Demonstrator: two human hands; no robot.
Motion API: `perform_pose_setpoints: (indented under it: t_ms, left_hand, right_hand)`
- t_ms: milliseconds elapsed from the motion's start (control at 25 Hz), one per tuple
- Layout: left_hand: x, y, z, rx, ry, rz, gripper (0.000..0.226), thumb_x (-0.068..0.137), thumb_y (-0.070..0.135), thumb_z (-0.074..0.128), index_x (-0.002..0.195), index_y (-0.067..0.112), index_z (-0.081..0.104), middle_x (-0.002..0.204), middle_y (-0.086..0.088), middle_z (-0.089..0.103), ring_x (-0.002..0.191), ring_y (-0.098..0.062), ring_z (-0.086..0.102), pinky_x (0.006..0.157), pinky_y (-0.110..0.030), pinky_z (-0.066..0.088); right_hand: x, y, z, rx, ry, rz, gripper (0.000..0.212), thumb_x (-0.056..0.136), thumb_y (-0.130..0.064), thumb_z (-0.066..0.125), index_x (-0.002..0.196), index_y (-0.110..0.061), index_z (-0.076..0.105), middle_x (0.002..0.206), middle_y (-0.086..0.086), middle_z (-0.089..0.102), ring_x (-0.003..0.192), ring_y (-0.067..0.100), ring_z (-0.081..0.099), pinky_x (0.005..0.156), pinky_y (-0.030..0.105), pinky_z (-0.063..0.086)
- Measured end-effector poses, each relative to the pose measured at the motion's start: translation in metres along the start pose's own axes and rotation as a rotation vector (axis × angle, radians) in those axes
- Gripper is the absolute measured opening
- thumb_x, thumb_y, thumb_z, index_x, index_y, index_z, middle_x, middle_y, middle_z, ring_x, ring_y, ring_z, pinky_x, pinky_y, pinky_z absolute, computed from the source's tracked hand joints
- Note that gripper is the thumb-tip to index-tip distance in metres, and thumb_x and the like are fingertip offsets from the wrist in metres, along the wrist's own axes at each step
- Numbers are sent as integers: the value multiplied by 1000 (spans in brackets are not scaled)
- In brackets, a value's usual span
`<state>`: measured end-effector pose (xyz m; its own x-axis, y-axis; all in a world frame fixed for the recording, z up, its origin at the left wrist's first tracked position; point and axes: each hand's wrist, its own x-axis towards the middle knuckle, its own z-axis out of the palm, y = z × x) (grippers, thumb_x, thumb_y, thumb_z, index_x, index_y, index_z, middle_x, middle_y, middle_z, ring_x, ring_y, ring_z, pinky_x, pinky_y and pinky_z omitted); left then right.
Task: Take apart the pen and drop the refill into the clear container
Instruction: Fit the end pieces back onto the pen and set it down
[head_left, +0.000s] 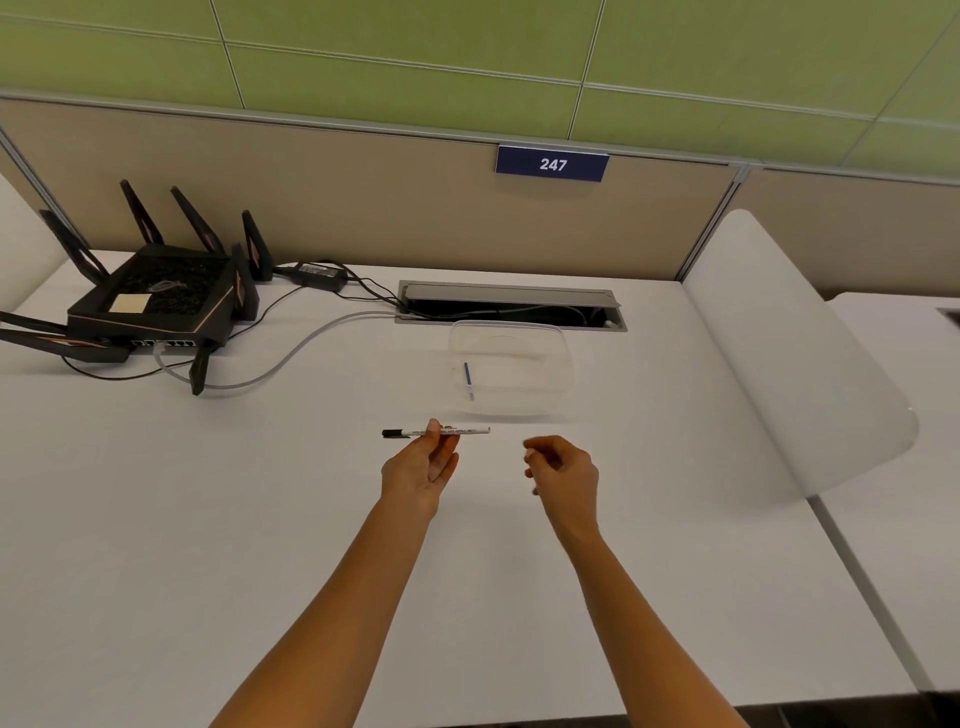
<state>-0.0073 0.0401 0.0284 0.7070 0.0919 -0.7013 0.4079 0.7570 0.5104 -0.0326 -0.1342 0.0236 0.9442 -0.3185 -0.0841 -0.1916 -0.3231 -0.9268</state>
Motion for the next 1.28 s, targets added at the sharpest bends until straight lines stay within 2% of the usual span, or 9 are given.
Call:
perform_pose_setpoints:
  t_ms: [120, 200, 320, 480, 600, 760, 960, 1080, 1280]
  left_hand:
    - [0, 0, -2, -20, 2, -21, 15, 82, 17, 73, 87, 6, 65, 69, -2, 76, 68, -12, 74, 72, -32, 56]
    - [0, -1, -2, -19, 1, -29, 14, 83, 17, 73, 87, 6, 65, 73, -3, 76, 69, -12, 74, 73, -32, 56]
    - [-1, -3, -2, -12, 5, -35, 14, 83, 17, 72, 87, 6, 64, 84, -5, 74, 75, -14, 72, 76, -33, 55]
    - [-4, -5, 0, 9, 2, -43, 15, 84, 16, 72, 88, 5, 64, 87, -6, 73, 81, -15, 71, 74, -32, 54]
    - [-5, -4, 0, 20, 2, -41, 15, 84, 16, 72, 89, 4, 64, 89, -7, 72, 83, -16, 71, 77, -33, 54]
    - [-4, -1, -3, 17, 9, -34, 14, 84, 16, 72, 89, 5, 64, 89, -7, 72, 83, -16, 71, 78, -33, 54]
    - [-2, 1, 1, 17, 6, -17, 13, 84, 16, 71, 88, 5, 65, 88, -7, 72, 81, -16, 71, 79, -34, 54]
    - [-3, -1, 5, 23, -1, -11, 14, 84, 16, 71, 89, 5, 65, 87, -7, 73, 79, -16, 72, 69, -31, 54]
    - [-5, -1, 6, 31, -4, -1, 15, 85, 16, 70, 92, 4, 65, 87, -8, 73, 79, -17, 71, 67, -31, 54]
  right_hand:
    - [10, 41, -28, -444, 61, 143, 18, 89, -14, 61, 105, -12, 70, 103, 9, 71, 95, 26, 68, 85, 38, 55]
    - [9, 67, -44, -638, 49, 228, 23, 91, -19, 61, 111, -9, 67, 111, 12, 66, 100, 29, 64, 85, 38, 52]
    - [3, 87, -49, -722, 4, 231, 21, 92, -21, 61, 108, -8, 65, 109, 12, 60, 97, 29, 60, 79, 39, 53]
    - [4, 91, -41, -771, 23, 182, 16, 94, -11, 52, 103, -6, 64, 102, 11, 59, 92, 29, 59, 74, 41, 54]
    - [5, 88, -37, -665, 50, 183, 16, 94, -9, 51, 100, -7, 65, 97, 10, 62, 86, 28, 60, 74, 41, 54]
    - [0, 59, -29, -243, 60, 178, 12, 92, -10, 59, 91, -17, 69, 86, 8, 73, 70, 20, 69, 73, 41, 60]
    - [-12, 2, -16, 146, 31, 44, 20, 87, -10, 67, 89, -28, 75, 82, -4, 76, 70, 11, 74, 70, 16, 56]
    - [-17, -21, -9, 181, 24, -49, 18, 86, -9, 68, 92, -24, 77, 86, -4, 76, 73, 12, 73, 68, 20, 59]
    - [-21, -39, 0, 81, -2, -141, 30, 87, -10, 68, 81, -40, 70, 87, -2, 73, 75, 10, 68, 64, 23, 59]
